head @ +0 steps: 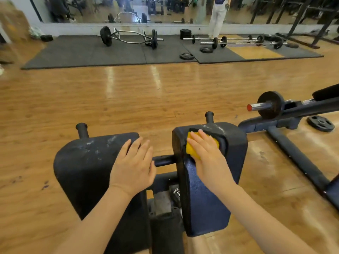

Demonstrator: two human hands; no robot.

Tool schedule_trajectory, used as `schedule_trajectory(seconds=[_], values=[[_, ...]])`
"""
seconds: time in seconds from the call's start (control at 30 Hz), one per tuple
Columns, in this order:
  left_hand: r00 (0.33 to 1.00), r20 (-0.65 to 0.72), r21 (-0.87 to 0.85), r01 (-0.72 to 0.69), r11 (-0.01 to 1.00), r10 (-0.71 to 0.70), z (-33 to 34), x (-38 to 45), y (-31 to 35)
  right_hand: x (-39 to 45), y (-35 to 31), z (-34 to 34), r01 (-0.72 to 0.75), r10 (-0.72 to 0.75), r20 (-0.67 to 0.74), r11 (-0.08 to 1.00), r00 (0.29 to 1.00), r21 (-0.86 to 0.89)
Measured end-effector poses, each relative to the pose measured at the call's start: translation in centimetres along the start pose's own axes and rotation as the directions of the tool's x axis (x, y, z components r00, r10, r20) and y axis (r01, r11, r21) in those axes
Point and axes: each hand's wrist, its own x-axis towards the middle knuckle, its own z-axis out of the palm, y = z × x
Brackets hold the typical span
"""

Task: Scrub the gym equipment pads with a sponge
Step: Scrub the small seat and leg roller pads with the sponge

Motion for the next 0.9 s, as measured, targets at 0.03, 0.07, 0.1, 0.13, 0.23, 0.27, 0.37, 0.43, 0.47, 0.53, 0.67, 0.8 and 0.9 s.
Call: schedule_trajectory(seconds=[0.03,0.07,0.1,0.13,0.23,0.27,0.37,0.43,0.47,0.53,0.67,0.8,0.9], values=[[1.000,0.004,0.003,-0.002,1.000,0.002,0.0,0.0,0.0,0.4,-0.8,0.5,0.053,-0.053,0.032,0.999,0.998,-0.011],[1.000,0.011,0.007,-0.002,1.000,0.002,-0.1,0.0,0.0,0.6,-1.2,0.6,0.078,-0.077,0.059,0.997,0.995,-0.019],[1.000,0.020,0.010,-0.001,1.000,0.001,-0.2,0.0,0.0,0.7,-0.9,0.5,0.083,-0.081,0.079,0.996,0.994,-0.020],[1.000,0.026,0.012,-0.001,1.000,0.001,-0.3,0.0,-0.1,0.5,-0.3,0.1,0.072,-0.071,0.087,0.997,0.994,-0.011],[0.999,0.033,0.013,-0.010,1.000,0.009,-0.3,-0.1,-0.1,-0.8,2.9,-1.6,-0.080,0.079,0.037,0.997,0.996,0.022],[1.000,0.030,0.018,-0.010,1.000,0.009,-0.3,0.0,-0.1,-1.1,3.9,-2.4,-0.137,0.137,-0.005,0.990,0.991,0.019],[1.000,0.030,0.016,-0.004,1.000,0.004,-0.3,-0.1,0.0,-1.4,5.1,-4.2,-0.280,0.282,-0.054,0.959,0.958,0.032],[1.000,0.028,0.002,-0.003,1.000,0.003,-0.4,-0.1,-0.1,-0.5,4.0,-4.4,-0.335,0.339,-0.034,0.938,0.940,0.088],[1.000,0.027,0.001,-0.001,1.000,0.001,-0.5,-0.1,-0.1,0.4,3.0,-4.3,-0.317,0.319,-0.010,0.943,0.948,0.105],[1.000,0.031,0.001,-0.002,1.000,0.002,-0.6,-0.1,-0.1,2.7,1.0,-3.7,-0.169,0.156,0.112,0.979,0.981,0.116],[0.999,0.032,-0.016,-0.003,1.000,0.003,-0.6,-0.1,-0.1,5.1,0.0,-2.1,-0.036,-0.031,0.440,0.989,0.898,0.142],[1.000,0.021,-0.016,-0.018,1.000,0.018,-0.3,-0.1,-0.2,4.1,3.5,-4.5,-0.165,0.085,0.363,0.967,0.928,0.196],[0.999,0.022,-0.014,-0.025,1.000,0.026,-0.2,-0.1,-0.2,3.5,5.9,-6.9,-0.276,0.213,0.335,0.949,0.918,0.154]])
